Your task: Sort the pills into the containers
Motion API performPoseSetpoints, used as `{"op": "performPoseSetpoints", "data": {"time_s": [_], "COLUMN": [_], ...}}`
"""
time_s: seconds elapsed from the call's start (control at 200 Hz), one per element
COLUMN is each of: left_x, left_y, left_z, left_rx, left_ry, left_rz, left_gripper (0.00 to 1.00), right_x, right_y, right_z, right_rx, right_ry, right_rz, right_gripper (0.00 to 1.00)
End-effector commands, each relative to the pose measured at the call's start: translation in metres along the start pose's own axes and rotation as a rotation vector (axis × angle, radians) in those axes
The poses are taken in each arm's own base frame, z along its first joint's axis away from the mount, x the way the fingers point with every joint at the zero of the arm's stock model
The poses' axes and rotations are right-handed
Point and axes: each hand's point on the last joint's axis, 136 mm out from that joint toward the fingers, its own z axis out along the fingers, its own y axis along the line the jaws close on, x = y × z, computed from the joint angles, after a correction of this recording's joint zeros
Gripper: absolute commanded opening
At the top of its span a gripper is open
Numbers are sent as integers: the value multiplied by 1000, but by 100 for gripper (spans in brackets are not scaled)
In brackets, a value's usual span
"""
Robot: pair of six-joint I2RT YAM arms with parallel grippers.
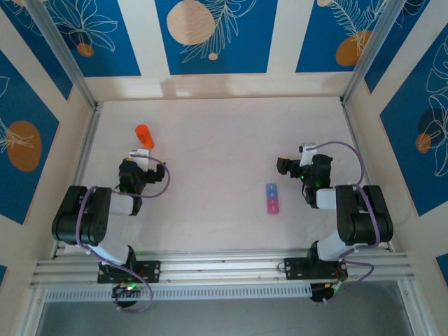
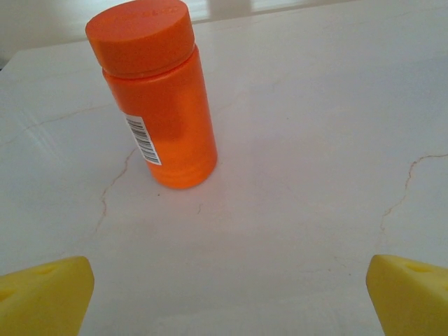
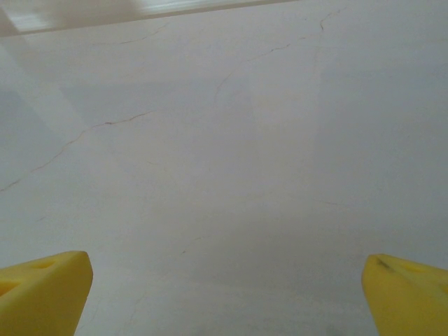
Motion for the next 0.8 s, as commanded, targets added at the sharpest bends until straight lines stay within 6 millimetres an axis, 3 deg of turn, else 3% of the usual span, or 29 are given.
{"op": "performPoseSetpoints", "data": {"time_s": [0.0, 0.345, 0.565, 0.795], "left_x": [-10, -12, -27, -50], "left_y": [1, 9, 35, 59], "left_z": [2, -5, -38, -68], "left_rx": [13, -32, -200, -325], "left_ry": [-20, -43, -120, -151], "left_rz": [-23, -39, -87, -225], "left_gripper": [100, 100, 99, 100], "right_x": [-13, -13, -14, -40], "right_y": [3, 4, 4, -10], "right_z": [2, 2, 2, -6], "right_rx": [-18, -1, 17, 163], "right_ry": [-30, -31, -30, 24], "right_rz": [-14, -33, -38, 4], "right_gripper": [99, 99, 99, 98]}}
